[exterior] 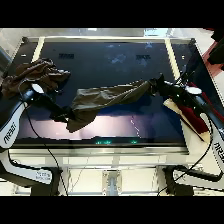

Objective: Fold the shirts.

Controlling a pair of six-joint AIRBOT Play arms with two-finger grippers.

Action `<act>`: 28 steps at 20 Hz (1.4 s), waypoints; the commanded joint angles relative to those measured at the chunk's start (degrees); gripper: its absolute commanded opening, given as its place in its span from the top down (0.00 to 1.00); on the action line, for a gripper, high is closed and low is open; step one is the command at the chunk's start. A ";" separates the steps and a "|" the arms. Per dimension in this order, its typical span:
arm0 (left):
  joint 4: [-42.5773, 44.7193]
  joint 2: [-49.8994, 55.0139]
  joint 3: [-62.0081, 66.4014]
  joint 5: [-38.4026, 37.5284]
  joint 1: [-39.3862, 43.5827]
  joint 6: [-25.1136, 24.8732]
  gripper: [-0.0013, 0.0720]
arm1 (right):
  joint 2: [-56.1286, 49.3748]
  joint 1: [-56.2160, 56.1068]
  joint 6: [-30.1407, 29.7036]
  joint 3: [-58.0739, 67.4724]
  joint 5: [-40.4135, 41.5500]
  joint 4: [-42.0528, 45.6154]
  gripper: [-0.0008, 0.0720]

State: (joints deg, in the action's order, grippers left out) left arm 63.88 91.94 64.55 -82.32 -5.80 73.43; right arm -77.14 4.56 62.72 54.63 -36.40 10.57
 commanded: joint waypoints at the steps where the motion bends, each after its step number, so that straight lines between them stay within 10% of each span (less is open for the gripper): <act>1: 2.97 -0.37 -0.68 6.03 2.95 2.45 0.21 | 0.04 0.07 -0.04 0.07 -0.94 -1.79 0.94; 20: 3.15 -2.97 -1.60 8.98 3.06 6.14 0.21 | 0.04 0.07 -1.29 0.07 -0.76 -1.60 0.94; 24: 2.60 -2.71 -4.68 8.41 3.06 6.05 0.48 | 0.04 0.09 -1.33 0.07 0.33 -1.60 0.94; 26: 0.39 -2.73 -6.21 8.31 3.06 2.84 0.97 | 0.09 0.09 -3.17 0.07 0.70 -1.66 0.94; 28: -5.25 -2.93 -5.55 8.48 2.99 -1.09 0.97 | 0.72 0.11 -8.26 0.26 0.59 -1.88 0.95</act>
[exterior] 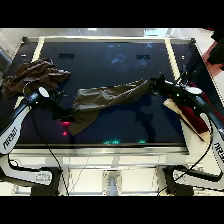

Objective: Fold the shirts.

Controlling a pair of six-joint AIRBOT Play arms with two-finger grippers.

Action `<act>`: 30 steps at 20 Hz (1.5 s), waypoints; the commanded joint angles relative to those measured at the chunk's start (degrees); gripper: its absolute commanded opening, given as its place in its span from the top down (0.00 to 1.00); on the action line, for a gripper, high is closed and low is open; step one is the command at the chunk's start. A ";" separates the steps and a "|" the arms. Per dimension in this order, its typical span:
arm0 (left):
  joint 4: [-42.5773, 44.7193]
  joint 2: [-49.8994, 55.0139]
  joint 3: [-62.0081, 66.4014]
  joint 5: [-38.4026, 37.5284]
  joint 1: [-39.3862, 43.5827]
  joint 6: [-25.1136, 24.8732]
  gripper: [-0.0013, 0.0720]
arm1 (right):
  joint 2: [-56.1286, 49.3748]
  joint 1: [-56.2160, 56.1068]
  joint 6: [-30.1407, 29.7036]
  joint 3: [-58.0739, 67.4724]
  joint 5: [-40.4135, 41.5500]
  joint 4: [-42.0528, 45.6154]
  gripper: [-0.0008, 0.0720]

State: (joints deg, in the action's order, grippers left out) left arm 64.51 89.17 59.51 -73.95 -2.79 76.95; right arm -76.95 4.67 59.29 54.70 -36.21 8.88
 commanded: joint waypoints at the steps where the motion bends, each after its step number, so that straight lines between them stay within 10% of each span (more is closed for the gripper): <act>1: -9.75 -0.70 1.46 0.09 -0.11 -6.05 0.97 | 1.31 0.15 -8.28 1.18 0.00 0.37 0.95; 5: -16.28 -10.05 19.63 0.55 -0.11 -8.37 0.97 | 8.94 4.44 -11.89 9.27 -4.15 4.52 0.95; 16: 6.86 -41.40 49.00 9.35 -0.07 1.55 0.97 | 44.35 17.20 2.51 29.73 -8.98 30.21 0.95; 25: 9.18 -17.57 48.83 1.95 0.00 5.44 0.97 | 18.12 14.53 7.08 30.71 -31.61 29.33 0.95; 30: 6.99 7.26 48.83 6.29 0.02 5.86 0.97 | -4.00 4.92 6.91 21.99 -18.93 35.71 0.94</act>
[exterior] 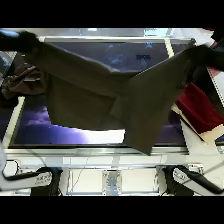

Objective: Fold the shirts.

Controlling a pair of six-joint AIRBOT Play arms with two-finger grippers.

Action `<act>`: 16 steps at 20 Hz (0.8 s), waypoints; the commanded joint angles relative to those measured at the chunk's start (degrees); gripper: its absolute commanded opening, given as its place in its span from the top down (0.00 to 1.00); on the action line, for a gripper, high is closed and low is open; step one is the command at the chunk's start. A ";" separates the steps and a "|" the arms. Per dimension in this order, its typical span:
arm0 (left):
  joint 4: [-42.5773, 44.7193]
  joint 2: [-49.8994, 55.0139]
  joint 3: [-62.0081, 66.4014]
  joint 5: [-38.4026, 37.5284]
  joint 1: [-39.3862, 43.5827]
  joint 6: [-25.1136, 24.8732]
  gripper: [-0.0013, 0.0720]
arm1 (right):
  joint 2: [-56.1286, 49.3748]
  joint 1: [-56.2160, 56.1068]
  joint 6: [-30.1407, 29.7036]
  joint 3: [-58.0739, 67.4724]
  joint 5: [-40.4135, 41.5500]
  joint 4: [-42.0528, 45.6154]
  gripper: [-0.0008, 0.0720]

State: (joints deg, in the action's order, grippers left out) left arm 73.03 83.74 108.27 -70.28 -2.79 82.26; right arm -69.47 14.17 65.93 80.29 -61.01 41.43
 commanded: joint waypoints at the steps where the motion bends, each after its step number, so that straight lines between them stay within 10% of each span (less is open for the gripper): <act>1: -3.15 16.65 0.07 5.29 0.02 0.83 0.92 | -15.76 -6.56 0.28 -4.00 11.54 3.13 0.90; 3: -10.67 22.27 0.09 13.42 -0.04 0.92 0.11 | -21.62 -9.90 0.24 -3.98 23.87 1.60 0.46; 4: -14.93 23.37 0.09 18.69 -0.09 0.90 0.00 | -22.91 -11.15 -0.17 -3.93 29.49 0.66 0.45; 8: -18.99 21.18 5.25 30.75 -1.66 -0.74 0.01 | -21.24 -10.54 -2.56 -1.25 36.26 4.22 0.45; 16: 1.31 0.87 2.89 3.08 -12.79 -7.30 0.13 | -5.90 7.15 4.72 -5.31 6.67 26.93 0.46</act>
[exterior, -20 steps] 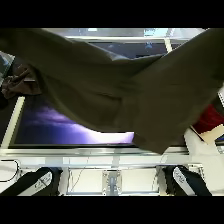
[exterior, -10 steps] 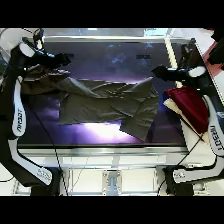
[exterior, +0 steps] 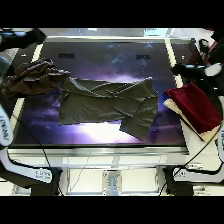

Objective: Fold the shirts.

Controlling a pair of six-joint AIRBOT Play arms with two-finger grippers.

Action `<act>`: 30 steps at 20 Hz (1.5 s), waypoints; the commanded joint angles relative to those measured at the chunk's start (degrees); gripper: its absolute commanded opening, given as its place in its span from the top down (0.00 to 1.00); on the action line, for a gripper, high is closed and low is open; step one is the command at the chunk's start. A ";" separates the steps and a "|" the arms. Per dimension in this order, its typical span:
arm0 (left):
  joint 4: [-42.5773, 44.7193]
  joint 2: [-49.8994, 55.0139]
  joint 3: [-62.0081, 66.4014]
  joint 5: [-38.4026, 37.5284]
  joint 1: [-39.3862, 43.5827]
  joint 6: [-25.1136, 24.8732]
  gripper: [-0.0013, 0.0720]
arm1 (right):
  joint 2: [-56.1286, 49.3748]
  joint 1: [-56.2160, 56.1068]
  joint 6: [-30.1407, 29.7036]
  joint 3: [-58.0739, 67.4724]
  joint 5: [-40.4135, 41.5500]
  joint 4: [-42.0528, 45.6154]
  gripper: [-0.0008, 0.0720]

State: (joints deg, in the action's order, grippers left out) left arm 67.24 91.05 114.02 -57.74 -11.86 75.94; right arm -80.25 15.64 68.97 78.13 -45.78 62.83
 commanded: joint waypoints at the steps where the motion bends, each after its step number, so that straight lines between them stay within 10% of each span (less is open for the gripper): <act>1: 6.80 -8.87 -7.19 -11.80 -5.09 -0.98 0.15 | 6.73 7.06 1.62 -6.49 -8.57 4.92 0.46; 5: 4.61 -23.10 -43.58 -3.80 -7.43 0.26 0.15 | 12.76 8.48 -3.21 -23.63 -6.60 -3.72 0.46; 9: -0.48 -34.03 -73.68 9.68 -7.43 14.10 0.15 | 13.86 8.37 -7.43 -30.75 -6.84 -15.04 0.45; 15: -1.73 -33.51 -82.49 6.16 -7.43 26.71 0.15 | 13.90 8.37 -13.46 -30.80 -8.57 -28.52 0.45; 24: -20.09 -23.47 -82.73 11.80 -7.41 19.04 0.17 | 13.90 8.44 -16.20 -30.80 -13.53 -34.10 0.45; 27: -24.85 -21.81 -82.73 15.37 -7.30 15.72 0.71 | 13.90 8.44 -16.33 -30.80 -15.32 -34.38 0.46; 30: -25.20 -21.33 -82.71 17.77 -6.14 13.92 0.93 | 13.90 8.44 -15.41 -30.80 -16.65 -34.29 0.46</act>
State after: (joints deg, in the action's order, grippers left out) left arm 44.73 68.75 31.31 -42.74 -18.72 92.60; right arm -66.37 24.08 52.93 47.35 -60.53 28.82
